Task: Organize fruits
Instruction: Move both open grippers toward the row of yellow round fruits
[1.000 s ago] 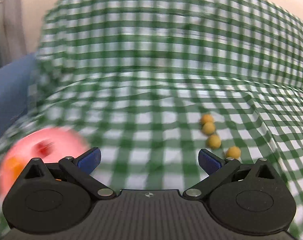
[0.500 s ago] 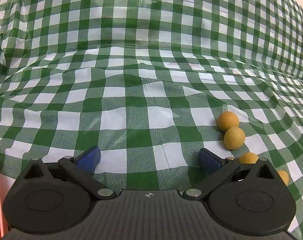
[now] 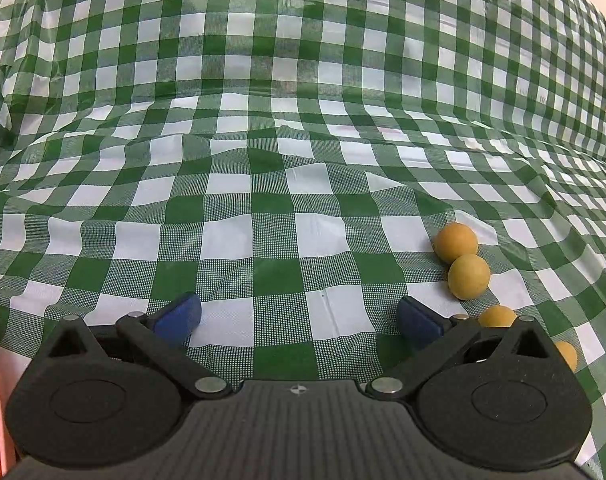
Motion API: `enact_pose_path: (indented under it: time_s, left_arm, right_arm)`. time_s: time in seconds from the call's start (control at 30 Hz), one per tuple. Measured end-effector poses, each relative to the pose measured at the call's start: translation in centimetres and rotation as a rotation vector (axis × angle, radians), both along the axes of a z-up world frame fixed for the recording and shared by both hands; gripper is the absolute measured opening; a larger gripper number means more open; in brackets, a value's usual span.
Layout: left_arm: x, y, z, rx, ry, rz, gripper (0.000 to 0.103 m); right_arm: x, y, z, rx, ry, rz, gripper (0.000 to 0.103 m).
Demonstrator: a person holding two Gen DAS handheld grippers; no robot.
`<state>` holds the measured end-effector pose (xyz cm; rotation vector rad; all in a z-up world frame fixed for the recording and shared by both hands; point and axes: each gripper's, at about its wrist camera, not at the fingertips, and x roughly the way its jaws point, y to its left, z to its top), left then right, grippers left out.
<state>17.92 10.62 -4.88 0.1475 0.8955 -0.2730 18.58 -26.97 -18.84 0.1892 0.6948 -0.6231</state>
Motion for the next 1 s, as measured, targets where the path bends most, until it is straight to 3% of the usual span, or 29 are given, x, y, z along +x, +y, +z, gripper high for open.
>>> enact_pose_path:
  time_s: [0.53, 0.9, 1.0]
  left_arm:
    - [0.0, -0.2, 0.4, -0.020, 0.007, 0.014, 0.103]
    - [0.7, -4.2, 1.2, 0.075, 0.037, 0.067, 0.103]
    - [0.6, -6.1, 2.3, 0.101, 0.011, 0.076, 0.103]
  right_arm:
    - [0.1, 0.1, 0.0, 0.000, 0.001, -0.001, 0.102]
    - [0.0, 0.0, -0.1, 0.000, 0.001, -0.001, 0.102]
    - [0.0, 0.0, 0.0, 0.000, 0.001, -0.001, 0.102]
